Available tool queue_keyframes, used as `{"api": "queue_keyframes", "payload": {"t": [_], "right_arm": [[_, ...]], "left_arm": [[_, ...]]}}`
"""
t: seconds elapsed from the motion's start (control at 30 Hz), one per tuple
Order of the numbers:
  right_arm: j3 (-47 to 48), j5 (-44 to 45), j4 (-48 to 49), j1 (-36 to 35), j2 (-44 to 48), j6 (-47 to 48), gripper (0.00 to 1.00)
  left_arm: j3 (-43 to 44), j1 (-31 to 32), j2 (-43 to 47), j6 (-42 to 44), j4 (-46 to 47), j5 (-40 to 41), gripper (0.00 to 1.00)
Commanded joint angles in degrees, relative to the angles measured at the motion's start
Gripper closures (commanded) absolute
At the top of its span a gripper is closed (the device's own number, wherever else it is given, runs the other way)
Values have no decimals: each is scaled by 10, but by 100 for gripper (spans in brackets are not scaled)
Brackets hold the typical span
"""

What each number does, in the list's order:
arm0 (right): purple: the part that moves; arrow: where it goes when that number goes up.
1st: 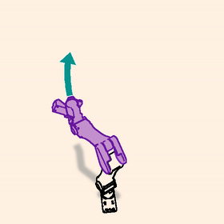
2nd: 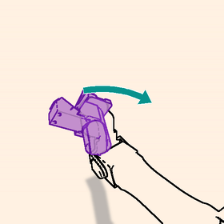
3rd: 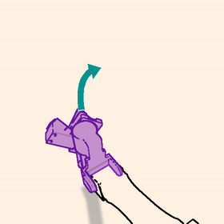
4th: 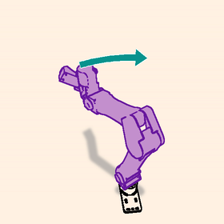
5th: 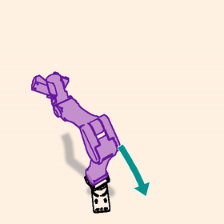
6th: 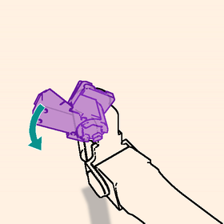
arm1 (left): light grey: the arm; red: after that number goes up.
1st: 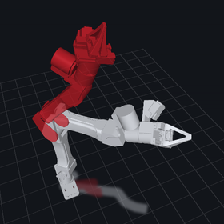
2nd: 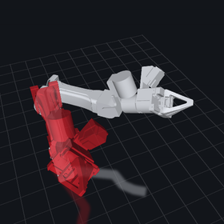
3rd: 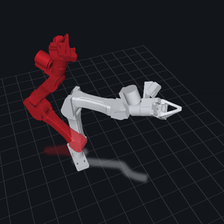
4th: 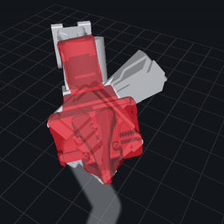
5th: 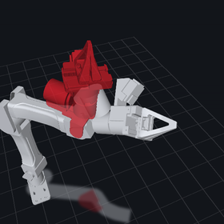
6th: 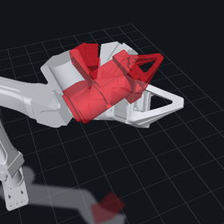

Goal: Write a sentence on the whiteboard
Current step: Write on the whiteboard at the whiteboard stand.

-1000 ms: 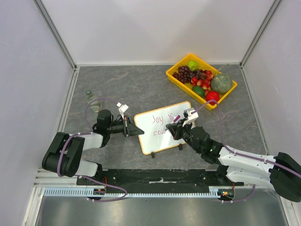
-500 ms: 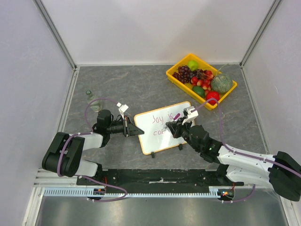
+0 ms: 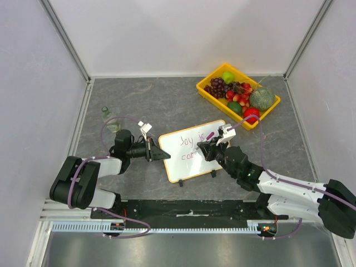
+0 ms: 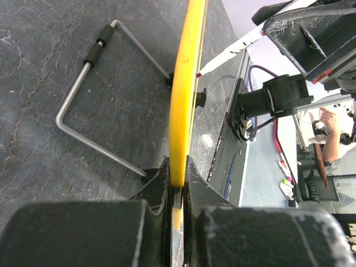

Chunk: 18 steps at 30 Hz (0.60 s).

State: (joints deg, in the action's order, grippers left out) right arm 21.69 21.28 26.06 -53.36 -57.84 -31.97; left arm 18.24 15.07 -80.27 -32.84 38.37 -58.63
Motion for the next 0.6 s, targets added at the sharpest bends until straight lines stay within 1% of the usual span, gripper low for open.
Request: {"api": "queue_keyframes", "payload": {"t": [0.0,0.57], "right_arm": [[13,21,-12,6,11,9,100],[-37,-11,-21,6,32,-7,100]], "left_arm": [[7,0,-9,9,-11,29,98],[7,0,-10,9,-11,30,98]]}}
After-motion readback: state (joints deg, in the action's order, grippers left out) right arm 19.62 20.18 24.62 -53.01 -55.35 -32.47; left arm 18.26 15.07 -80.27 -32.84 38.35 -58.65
